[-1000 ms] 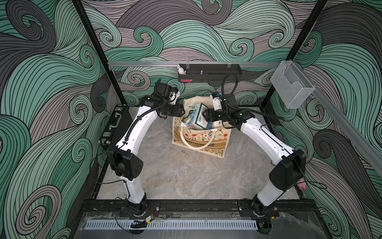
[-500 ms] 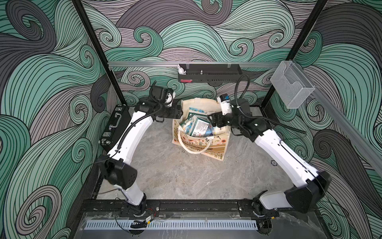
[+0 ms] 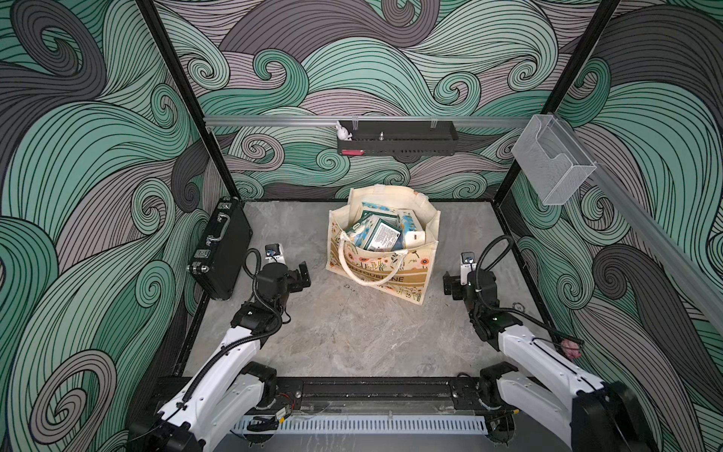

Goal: Put tissues into the canvas bag
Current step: Reset both arms

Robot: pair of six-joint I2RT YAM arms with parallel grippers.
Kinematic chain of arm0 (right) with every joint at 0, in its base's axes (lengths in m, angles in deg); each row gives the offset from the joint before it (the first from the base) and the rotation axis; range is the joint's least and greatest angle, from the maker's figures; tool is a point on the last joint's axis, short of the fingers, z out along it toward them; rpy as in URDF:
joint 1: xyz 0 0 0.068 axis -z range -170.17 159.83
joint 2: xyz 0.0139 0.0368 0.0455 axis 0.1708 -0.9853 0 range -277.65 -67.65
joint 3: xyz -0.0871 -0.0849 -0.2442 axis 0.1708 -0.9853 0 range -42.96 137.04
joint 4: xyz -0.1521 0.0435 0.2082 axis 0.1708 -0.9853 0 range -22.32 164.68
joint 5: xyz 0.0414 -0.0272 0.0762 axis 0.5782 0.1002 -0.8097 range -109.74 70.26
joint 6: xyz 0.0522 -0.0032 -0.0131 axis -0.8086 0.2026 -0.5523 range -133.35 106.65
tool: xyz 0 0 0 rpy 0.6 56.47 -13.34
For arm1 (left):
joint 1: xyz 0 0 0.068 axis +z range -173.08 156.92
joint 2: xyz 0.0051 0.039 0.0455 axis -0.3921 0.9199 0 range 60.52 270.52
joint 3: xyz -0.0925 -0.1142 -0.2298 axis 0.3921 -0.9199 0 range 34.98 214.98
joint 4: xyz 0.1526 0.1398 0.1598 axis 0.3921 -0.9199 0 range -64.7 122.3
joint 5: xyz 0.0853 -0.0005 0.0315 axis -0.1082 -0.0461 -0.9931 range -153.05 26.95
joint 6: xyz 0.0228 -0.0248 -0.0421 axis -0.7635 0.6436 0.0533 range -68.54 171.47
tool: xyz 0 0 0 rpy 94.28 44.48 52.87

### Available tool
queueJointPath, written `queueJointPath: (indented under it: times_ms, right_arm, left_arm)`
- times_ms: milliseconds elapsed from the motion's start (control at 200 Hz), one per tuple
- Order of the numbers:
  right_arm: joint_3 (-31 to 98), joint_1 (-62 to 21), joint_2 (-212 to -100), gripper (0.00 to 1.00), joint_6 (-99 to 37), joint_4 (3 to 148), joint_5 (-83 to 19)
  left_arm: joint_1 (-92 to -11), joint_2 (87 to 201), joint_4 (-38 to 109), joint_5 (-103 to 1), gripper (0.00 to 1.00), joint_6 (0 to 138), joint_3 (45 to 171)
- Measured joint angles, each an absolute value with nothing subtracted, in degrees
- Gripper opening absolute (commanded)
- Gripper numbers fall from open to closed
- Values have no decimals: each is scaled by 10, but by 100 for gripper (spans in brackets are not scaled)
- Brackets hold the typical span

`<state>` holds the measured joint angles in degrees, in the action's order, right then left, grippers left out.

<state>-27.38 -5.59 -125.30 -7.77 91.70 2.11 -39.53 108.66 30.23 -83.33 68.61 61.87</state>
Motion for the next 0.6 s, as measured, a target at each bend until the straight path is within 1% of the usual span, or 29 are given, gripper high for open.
queueJointPath:
  times_ms: [85,245,415,435,455,515,600]
  right_arm:
    - [-287,-42,-1283,100,-70,982,16]
    - [-286,-36,-1397,100,-54,1175,8]
    - [-289,-17,-1483,100,-53,1291,-3]
    - [-290,-13,-1495,100,-55,1308,-2]
    - [-292,-10,-1505,100,-58,1325,-3]
    - [-296,2,-1545,100,-65,1369,-3]
    - [-295,14,-1575,100,-72,1382,-9]
  left_arm:
    - [-389,1087,344,-865,99,656,606]
    - [-349,1132,420,-897,96,614,611]
    - [-313,1196,491,-909,95,590,584]
    - [-309,1203,500,-909,96,589,579]
    - [-306,1209,510,-909,98,588,574]
    - [-293,1232,538,-907,99,588,559]
    - [-268,1270,585,-897,99,600,539]
